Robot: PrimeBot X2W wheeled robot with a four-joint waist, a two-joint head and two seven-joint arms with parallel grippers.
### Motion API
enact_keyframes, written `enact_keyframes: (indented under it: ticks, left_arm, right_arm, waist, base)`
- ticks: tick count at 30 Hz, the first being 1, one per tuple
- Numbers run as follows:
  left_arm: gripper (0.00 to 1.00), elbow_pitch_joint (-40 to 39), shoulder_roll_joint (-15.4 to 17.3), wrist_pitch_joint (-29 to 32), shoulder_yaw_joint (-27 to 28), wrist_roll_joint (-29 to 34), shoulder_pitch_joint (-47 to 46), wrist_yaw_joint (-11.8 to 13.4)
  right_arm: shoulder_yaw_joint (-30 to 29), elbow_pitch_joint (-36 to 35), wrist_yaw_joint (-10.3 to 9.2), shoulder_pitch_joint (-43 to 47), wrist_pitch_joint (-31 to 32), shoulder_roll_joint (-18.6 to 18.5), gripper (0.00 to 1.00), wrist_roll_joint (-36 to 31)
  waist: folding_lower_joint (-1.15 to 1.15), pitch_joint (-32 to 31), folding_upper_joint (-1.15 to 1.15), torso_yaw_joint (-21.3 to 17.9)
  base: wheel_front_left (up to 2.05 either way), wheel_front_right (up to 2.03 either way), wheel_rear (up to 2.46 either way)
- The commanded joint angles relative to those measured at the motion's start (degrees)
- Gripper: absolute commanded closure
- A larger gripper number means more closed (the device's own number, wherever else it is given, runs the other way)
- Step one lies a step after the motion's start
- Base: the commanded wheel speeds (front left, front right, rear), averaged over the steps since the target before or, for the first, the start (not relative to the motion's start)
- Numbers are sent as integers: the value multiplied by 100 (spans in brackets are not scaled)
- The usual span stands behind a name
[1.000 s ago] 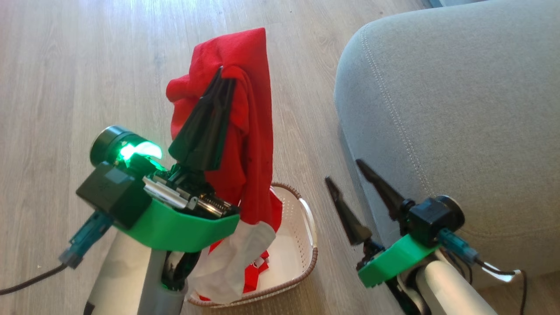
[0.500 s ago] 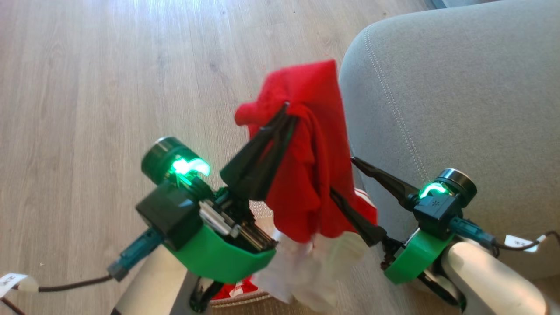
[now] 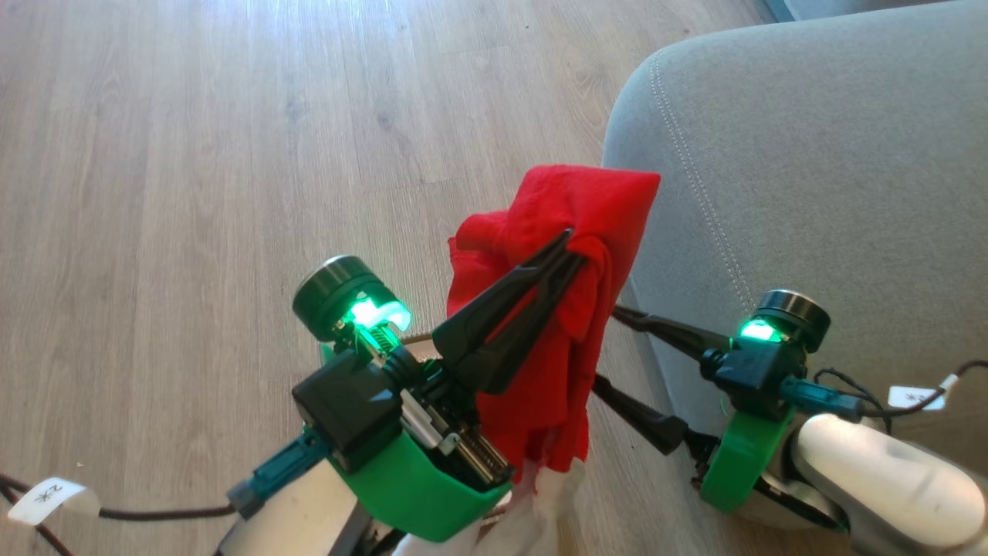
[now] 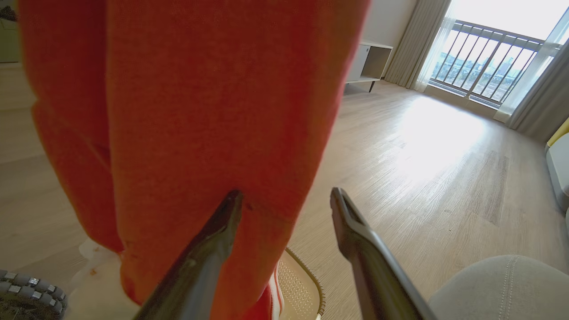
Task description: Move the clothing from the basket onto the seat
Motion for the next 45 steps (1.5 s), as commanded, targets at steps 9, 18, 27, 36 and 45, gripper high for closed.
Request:
enact_keyframes:
  ticks: [9,18,27,36,45]
  left_arm:
    - [100,-259,182,-25,5,-10,-423,-7]
    - [100,-271,213,-25,-89,-7,-502,-7]
    - [100,-180,179,-25,-55,38,-533,-8]
    - [100,-164,208,-25,-136,37,-606,-8]
    - [100,-136,162,-25,-283,19,-665,-8]
  right_arm:
    - [1167,-136,-1,-980,-38,-516,0,411]
    - [1702,-138,-1,-1380,-38,-549,0,731]
    - [1768,-142,-1,-1142,-30,-269,0,633]
    - [1770,-178,-1,-994,31,-61,0,526]
    - [1771,189,-1,-1043,-12,397,0,512]
  waist:
    - [0,17,0,67]
    - [0,75,0,181]
    - [0,115,0,203]
    - [0,143,0,152]
    - [0,161,0,180]
  base:
    - [0,0,0]
    - [0,0,0]
    - [0,0,0]
    - [0,0,0]
    - [0,0,0]
